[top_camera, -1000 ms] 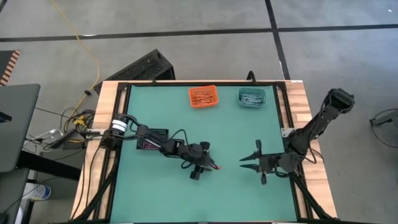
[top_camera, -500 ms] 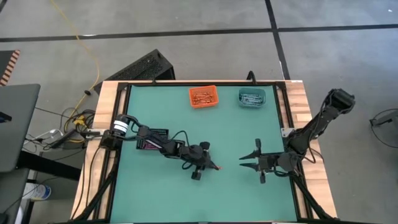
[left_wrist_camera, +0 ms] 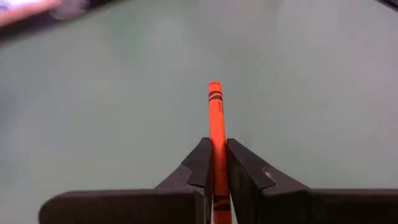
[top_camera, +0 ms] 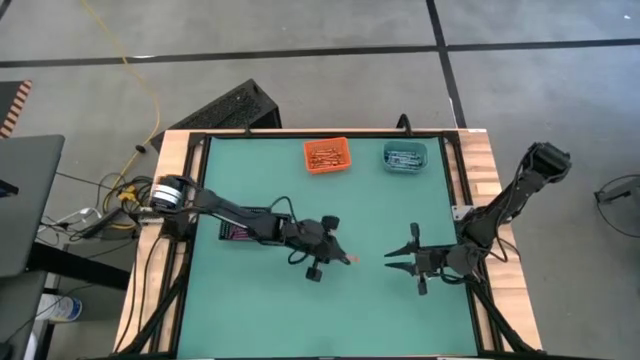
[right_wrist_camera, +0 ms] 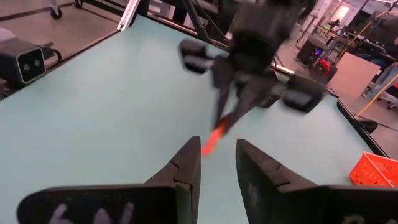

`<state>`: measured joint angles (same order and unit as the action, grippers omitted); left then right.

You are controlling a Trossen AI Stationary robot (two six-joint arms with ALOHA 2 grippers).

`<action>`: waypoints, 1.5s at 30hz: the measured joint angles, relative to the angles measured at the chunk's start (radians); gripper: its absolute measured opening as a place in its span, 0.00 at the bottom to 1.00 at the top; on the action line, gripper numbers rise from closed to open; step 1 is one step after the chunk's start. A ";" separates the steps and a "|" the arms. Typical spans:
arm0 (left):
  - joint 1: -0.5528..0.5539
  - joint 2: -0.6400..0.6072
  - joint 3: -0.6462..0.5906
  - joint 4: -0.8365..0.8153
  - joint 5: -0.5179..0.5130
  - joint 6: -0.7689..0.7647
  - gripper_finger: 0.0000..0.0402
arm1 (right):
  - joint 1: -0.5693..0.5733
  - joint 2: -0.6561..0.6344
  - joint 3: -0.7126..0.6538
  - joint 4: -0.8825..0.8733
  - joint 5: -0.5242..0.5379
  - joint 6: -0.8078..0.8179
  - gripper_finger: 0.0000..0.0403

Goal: Sort crayons

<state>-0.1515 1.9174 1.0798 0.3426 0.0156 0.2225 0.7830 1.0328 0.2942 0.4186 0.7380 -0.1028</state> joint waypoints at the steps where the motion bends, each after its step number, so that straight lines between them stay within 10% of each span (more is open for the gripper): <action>1: 0.006 -0.029 0.004 -0.030 -0.021 0.015 0.05 | 0.000 0.000 0.000 0.005 -0.001 0.000 0.25; 12: 0.257 -0.200 0.006 -0.180 -0.112 0.110 0.05 | 0.000 0.000 0.000 0.017 -0.002 -0.003 0.25; 22: 0.562 -0.200 0.004 -0.218 0.173 -0.036 0.05 | 0.000 0.000 0.000 0.011 -0.002 -0.014 0.25; 25: 0.579 -0.197 -0.026 -0.244 0.279 -0.032 0.05 | 0.000 0.000 0.000 0.009 -0.002 -0.039 0.25; 45: 0.592 -0.112 -0.071 -0.268 0.109 0.059 0.05 | -0.001 0.000 0.000 0.021 -0.002 -0.056 0.25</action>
<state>0.4404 1.8050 1.0088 0.0749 0.1242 0.2815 0.7818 1.0332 0.2943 0.4396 0.7361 -0.1585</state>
